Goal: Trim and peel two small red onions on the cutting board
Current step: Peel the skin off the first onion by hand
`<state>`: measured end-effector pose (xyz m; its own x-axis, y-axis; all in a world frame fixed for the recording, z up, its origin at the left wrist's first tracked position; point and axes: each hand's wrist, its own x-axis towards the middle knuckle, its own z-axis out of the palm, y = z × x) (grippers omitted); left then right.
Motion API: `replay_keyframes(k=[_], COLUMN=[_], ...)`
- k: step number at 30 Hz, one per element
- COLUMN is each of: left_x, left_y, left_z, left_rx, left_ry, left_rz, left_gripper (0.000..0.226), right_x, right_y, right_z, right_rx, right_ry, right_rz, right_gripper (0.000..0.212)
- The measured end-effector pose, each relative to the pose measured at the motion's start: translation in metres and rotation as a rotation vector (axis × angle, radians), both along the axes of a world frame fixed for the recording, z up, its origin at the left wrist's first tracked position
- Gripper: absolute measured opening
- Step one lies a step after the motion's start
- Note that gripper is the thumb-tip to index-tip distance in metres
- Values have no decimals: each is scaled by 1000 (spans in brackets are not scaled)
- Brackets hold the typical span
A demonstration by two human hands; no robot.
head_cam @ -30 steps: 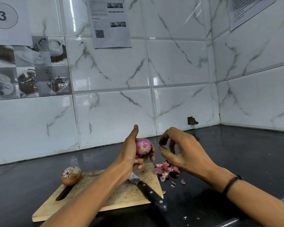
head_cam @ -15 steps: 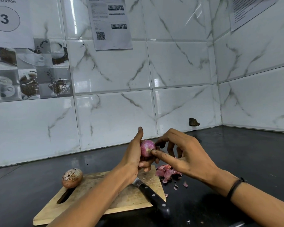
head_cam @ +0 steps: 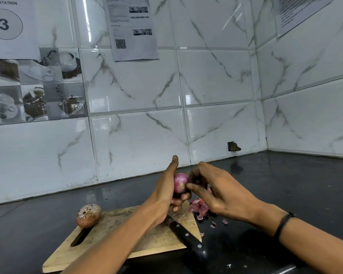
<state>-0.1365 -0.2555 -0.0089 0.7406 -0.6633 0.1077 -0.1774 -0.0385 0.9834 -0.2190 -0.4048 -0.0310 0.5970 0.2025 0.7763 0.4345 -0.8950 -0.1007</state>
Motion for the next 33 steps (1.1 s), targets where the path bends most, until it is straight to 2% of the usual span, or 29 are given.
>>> replay_keyframes(k=[6, 12, 15, 21, 25, 29, 33], left_x=[7, 10, 9, 5, 7, 7, 3], left_y=[1, 3, 2, 2, 1, -1, -2], left_z=[2, 3, 4, 4, -1, -2, 2], left_rx=[-62, -140, -138, -105, -55, -21, -28], left_ry=[67, 100, 94, 75, 60, 45, 44], left_rz=[-36, -77, -65, -65, -34, -10, 30], left_gripper=[83, 79, 79, 81, 85, 88, 74], right_x=[-3, -9, -8, -5, -5, -5, -6], right_y=[4, 0, -1, -1, 2, 5, 4], right_z=[4, 7, 7, 5, 4, 4, 4], right_rx=[-42, 70, 105, 22, -93, -167, -169], right_ry=[-40, -106, -138, -169, -189, -133, -123], right_rz=[-9, -17, -6, 11, -73, -103, -134], right_gripper=[16, 12, 17, 19, 16, 24, 24])
